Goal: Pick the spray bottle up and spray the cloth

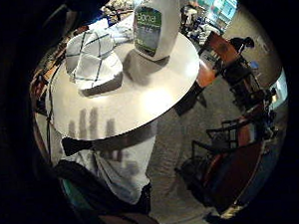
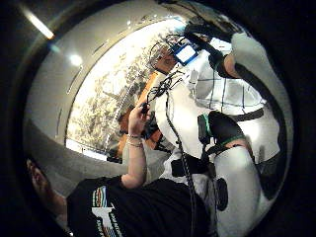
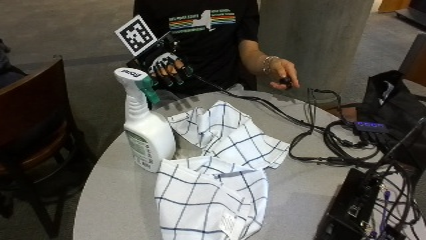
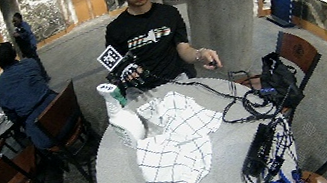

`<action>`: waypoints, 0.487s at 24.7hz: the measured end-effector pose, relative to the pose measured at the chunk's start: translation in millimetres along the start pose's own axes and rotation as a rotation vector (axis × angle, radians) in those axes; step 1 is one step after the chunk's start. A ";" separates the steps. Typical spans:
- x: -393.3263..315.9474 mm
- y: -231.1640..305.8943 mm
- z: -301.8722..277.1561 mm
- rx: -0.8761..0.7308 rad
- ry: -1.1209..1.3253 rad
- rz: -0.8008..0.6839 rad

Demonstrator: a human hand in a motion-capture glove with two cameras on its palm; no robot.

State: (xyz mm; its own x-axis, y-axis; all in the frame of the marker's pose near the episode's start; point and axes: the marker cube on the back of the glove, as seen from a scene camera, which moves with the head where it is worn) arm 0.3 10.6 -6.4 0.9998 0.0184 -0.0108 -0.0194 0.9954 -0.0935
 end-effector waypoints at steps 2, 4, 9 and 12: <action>0.2 2.0 -2.6 -0.023 0.005 0.010; 0.6 2.0 -5.5 -0.025 0.013 0.031; 0.4 -0.7 -7.3 -0.008 0.046 0.069; -3.8 0.5 -5.4 -0.022 0.053 0.079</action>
State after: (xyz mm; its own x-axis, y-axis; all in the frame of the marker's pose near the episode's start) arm -3.6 10.5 -11.8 0.9932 0.0913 -0.0718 -0.0990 0.9887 -0.1124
